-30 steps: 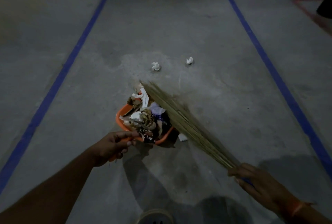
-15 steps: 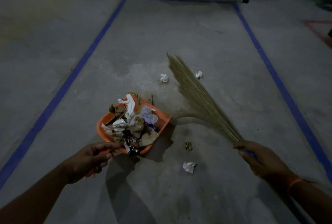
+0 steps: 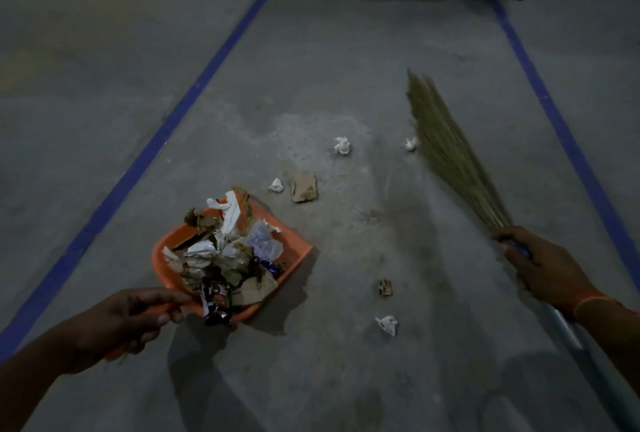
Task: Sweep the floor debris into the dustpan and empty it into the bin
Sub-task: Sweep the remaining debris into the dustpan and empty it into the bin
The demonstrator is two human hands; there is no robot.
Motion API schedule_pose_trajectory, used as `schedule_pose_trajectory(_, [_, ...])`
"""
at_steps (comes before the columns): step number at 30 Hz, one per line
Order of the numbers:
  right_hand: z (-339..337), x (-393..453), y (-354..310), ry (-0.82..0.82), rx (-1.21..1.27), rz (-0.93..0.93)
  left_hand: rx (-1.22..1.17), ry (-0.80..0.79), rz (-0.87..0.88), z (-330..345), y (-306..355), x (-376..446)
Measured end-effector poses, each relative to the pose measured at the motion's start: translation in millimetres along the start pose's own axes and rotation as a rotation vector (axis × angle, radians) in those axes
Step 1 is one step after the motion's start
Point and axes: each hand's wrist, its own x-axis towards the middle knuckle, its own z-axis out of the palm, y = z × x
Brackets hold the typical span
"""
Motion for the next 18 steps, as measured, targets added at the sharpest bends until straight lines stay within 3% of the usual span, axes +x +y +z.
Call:
schedule_pose_trajectory(4, [0, 10, 8, 0.006, -0.001, 0.048, -0.069, 0.083, -0.008, -8, -6, 8])
schedule_pose_trajectory(9, [7, 33, 10, -0.105, -0.119, 0.067, -0.05, 0.069, -0.021, -12, 8, 20])
schedule_pose_trajectory(18, [21, 62, -26, -0.349, -0.362, -0.213, 0.041, 0.013, -0.001, -4, 49, 42])
